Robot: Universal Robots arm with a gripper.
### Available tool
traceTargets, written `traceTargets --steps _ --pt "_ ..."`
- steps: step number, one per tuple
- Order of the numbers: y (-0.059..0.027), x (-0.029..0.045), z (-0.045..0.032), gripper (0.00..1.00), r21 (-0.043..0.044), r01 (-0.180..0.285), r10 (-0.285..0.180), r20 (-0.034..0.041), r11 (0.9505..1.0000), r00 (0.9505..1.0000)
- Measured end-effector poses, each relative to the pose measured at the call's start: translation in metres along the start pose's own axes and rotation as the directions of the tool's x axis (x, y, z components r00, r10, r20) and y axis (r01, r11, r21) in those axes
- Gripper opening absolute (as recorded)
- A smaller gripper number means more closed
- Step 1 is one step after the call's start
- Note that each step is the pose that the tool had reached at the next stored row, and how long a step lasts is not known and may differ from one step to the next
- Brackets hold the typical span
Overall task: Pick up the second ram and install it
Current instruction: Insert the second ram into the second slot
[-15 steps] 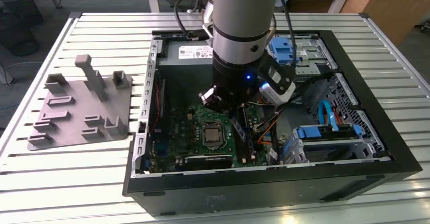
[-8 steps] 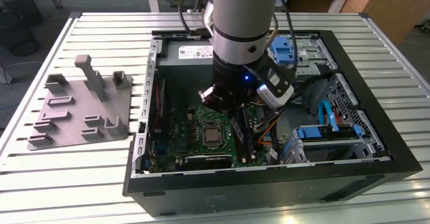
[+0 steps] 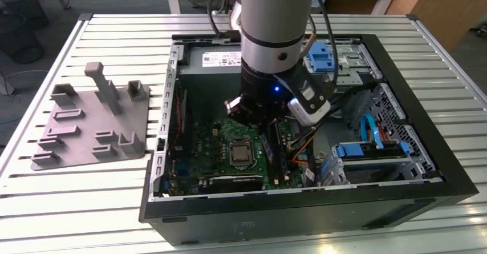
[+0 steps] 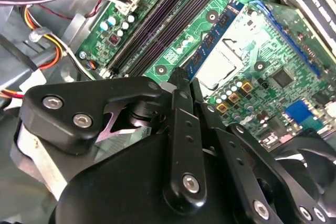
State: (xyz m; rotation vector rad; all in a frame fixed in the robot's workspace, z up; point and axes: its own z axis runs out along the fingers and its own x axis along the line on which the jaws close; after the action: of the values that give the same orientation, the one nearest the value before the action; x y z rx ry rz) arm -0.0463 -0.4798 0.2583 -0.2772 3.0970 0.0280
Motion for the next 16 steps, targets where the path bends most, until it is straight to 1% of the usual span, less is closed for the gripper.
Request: traceTargets --steps 4,8,12,16 --pt "0.0 0.0 0.0002 0.14 0.0016 -0.046 0.046 0.0007 0.9989 0.9989" --pt "0.0 0.0 0.0004 0.14 0.0031 -0.093 0.093 0.0016 0.9956 0.9957" --pt "0.0 0.0 0.0006 0.14 0.0046 -0.141 0.141 0.0025 0.99 0.99" --pt "0.0 0.0 0.0008 0.14 0.0061 -0.187 0.187 0.0034 0.9823 0.9824"
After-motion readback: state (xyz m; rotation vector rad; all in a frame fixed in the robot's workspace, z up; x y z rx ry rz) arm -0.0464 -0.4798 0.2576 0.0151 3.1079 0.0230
